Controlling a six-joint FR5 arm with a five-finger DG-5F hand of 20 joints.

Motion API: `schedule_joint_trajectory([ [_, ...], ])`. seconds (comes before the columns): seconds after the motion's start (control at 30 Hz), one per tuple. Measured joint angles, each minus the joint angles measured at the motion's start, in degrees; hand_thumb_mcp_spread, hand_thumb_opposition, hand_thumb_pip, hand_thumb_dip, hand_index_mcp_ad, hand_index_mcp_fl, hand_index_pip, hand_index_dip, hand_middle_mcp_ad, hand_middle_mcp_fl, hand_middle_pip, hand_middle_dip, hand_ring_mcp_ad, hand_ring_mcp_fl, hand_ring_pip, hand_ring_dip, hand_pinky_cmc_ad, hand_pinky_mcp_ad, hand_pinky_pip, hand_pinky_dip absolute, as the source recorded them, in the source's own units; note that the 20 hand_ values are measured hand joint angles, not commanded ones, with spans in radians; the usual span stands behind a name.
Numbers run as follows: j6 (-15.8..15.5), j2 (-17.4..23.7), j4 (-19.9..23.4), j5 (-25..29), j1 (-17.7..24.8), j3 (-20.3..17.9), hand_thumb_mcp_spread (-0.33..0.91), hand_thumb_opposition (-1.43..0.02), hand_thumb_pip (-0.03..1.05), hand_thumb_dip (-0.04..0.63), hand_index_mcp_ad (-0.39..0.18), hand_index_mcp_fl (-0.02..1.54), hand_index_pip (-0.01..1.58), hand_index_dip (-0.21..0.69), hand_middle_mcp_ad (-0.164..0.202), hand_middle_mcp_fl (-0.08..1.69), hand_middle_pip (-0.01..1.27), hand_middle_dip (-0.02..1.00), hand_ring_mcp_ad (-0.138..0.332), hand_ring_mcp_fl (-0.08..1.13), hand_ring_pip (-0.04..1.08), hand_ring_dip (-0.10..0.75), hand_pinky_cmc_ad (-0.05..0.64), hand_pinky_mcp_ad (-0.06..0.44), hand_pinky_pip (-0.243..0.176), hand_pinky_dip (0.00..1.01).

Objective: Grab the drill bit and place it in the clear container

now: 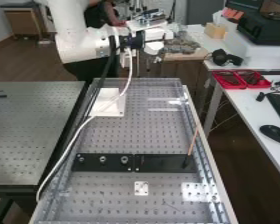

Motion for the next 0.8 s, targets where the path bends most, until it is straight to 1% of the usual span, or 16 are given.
schedule_joint_trajectory([
  [0.3, 2.1, -4.1, 1.8, 1.7, 1.1, 0.3, 0.64, -0.99, 0.42, 0.237, -0.19, 0.95, 0.9, 0.225, 0.061, 0.47, 0.13, 0.24, 0.176, 0.16, 0.09, 0.091, 0.428, 0.138, -0.014, 0.19],
  [0.5, 1.9, -6.2, 3.2, 3.6, 2.4, 0.4, 0.64, -0.99, 0.42, 0.237, -0.19, 0.95, 0.9, 0.225, 0.061, 0.47, 0.13, 0.24, 0.176, 0.16, 0.09, 0.091, 0.428, 0.141, -0.014, 0.19],
  [0.57, 1.3, -6.7, 3.6, 4.2, 2.8, 0.5, 0.64, -0.99, 0.42, 0.237, -0.19, 0.95, 0.9, 0.225, 0.058, 0.47, 0.13, 0.24, 0.176, 0.16, 0.09, 0.091, 0.428, 0.138, -0.014, 0.19],
  [0.8, 1.2, -10.0, 3.5, 6.3, 3.9, 1.4, 0.64, -0.99, 0.42, 0.237, -0.19, 0.95, 0.9, 0.225, 0.061, 0.47, 0.13, 0.24, 0.176, 0.16, 0.09, 0.091, 0.428, 0.138, -0.014, 0.19],
])
